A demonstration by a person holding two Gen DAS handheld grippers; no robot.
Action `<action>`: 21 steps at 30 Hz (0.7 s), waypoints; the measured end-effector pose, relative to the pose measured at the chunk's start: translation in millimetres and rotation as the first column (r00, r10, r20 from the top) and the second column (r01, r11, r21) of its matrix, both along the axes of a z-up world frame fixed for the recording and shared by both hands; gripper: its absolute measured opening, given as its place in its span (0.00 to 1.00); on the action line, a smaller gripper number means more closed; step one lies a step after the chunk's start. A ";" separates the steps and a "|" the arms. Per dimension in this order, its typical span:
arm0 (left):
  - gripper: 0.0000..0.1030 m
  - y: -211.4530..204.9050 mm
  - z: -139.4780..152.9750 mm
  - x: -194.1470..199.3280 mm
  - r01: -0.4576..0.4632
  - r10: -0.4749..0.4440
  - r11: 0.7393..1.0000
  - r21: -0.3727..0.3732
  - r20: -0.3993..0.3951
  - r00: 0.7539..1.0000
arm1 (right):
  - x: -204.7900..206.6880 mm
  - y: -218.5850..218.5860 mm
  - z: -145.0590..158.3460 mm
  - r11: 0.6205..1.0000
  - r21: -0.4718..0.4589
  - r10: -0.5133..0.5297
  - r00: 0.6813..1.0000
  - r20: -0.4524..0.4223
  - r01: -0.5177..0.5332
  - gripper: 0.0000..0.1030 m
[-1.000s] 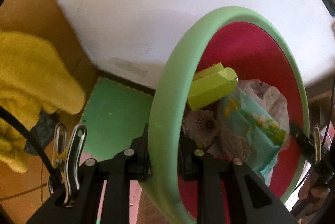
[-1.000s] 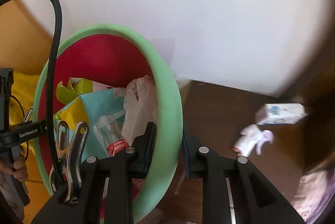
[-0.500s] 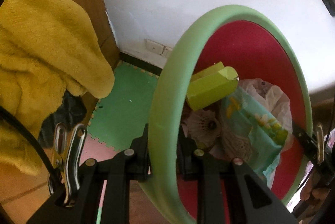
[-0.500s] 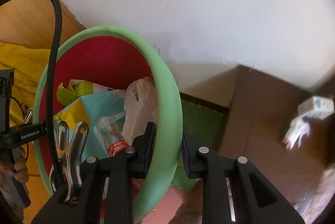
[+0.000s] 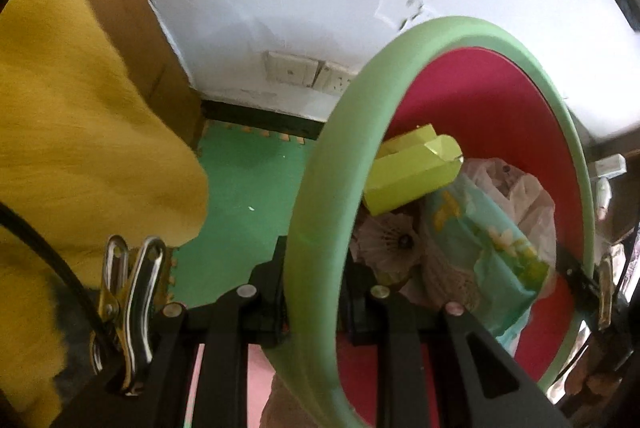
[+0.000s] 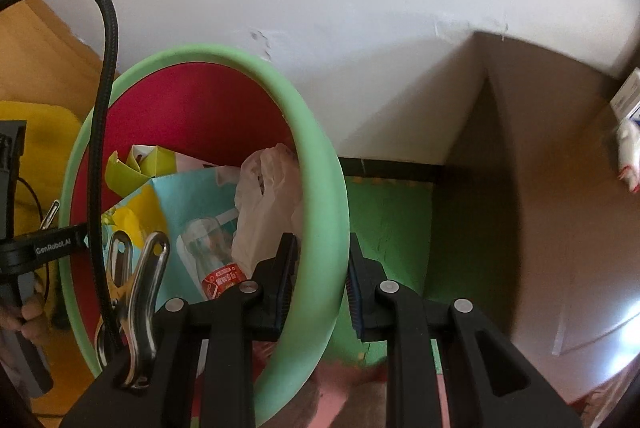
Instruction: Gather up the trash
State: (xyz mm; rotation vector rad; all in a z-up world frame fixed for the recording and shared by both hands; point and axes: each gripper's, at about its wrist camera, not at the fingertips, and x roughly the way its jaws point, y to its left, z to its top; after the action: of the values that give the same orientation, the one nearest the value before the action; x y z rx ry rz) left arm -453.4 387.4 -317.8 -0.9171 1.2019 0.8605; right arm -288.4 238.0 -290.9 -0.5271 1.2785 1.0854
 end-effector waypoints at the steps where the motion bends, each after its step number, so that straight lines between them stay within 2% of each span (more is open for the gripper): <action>1: 0.21 2.5 -14.9 1.4 0.000 0.000 1.000 -0.001 0.003 1.000 | 1.6 0.3 -11.9 1.000 0.002 -0.013 1.000 -0.001 0.013 0.24; 5: 0.21 10.4 -63.2 6.9 -0.006 0.006 1.000 -0.012 0.021 1.000 | 5.2 -0.7 -65.8 0.999 -0.017 -0.042 0.999 0.014 0.042 0.24; 8: 0.21 11.9 -97.8 15.6 0.006 -0.006 1.000 0.007 0.034 0.999 | 5.9 -1.7 -106.3 0.997 -0.039 -0.062 0.998 0.033 0.063 0.24; 15: 0.21 27.8 -186.3 20.9 -0.004 0.004 1.000 -0.005 0.037 0.999 | -1.6 0.0 -178.7 0.995 -0.065 -0.073 0.994 0.080 0.079 0.24; 21: 0.21 29.2 -230.3 42.2 0.032 -0.032 0.999 -0.008 0.045 0.998 | 3.9 0.1 -226.4 0.991 -0.080 -0.099 0.989 0.108 0.108 0.23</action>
State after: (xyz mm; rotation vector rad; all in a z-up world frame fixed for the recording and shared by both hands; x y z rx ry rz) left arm -411.2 416.6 -548.1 -0.9170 1.1795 0.8061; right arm -284.5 238.1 -517.2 -0.5681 1.2511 0.9081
